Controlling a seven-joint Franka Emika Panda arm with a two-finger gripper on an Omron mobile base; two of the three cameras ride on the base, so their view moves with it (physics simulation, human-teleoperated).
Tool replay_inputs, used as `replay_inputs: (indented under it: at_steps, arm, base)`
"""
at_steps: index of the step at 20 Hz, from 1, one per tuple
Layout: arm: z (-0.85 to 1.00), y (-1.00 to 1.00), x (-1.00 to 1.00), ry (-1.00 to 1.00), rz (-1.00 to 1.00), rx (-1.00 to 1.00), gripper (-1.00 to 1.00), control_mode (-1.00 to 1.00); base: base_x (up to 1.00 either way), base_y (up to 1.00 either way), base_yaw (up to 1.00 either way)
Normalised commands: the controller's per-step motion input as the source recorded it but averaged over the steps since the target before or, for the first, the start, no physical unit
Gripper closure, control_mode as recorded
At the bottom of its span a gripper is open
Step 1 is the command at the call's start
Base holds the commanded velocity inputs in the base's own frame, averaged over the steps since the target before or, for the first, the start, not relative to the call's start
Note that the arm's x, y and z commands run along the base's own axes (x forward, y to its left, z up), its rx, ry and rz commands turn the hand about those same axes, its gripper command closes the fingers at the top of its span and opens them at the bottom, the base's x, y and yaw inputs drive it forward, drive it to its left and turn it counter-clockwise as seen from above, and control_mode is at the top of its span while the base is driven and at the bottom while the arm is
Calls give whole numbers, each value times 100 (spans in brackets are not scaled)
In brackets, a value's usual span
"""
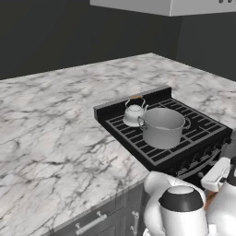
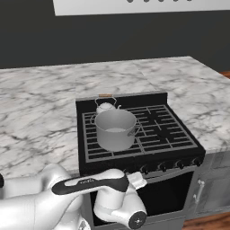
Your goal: Pick the kettle from the cabinet and place it on a stove burner. Then pick the pot from the counter and place it on another stove burner. Finally, turn both burners on.
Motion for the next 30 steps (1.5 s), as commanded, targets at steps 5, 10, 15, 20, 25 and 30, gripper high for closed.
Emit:
replay_inputs:
  at_steps: [5, 10, 15, 20, 25, 30]
  arm:
    - [-19, -9, 11, 0, -4, 5, -100, -100]
    - [-16, -13, 11, 0, -5, 5, -100, -100]
    - [-17, -10, 6, 0, -4, 3, -100, -100]
    - [-11, -3, 1, -1, -1, 1, -100, -100]
    - [-2, 0, 8, -5, 0, 0, -100, -100]
    - [0, 0, 12, -7, 0, 0, -100, -100]
  base:
    - [0, 0, 0]
    - [0, 0, 0]
    - [0, 0, 0]
    - [0, 0, 0]
    - [0, 0, 0]
    - [0, 0, 0]
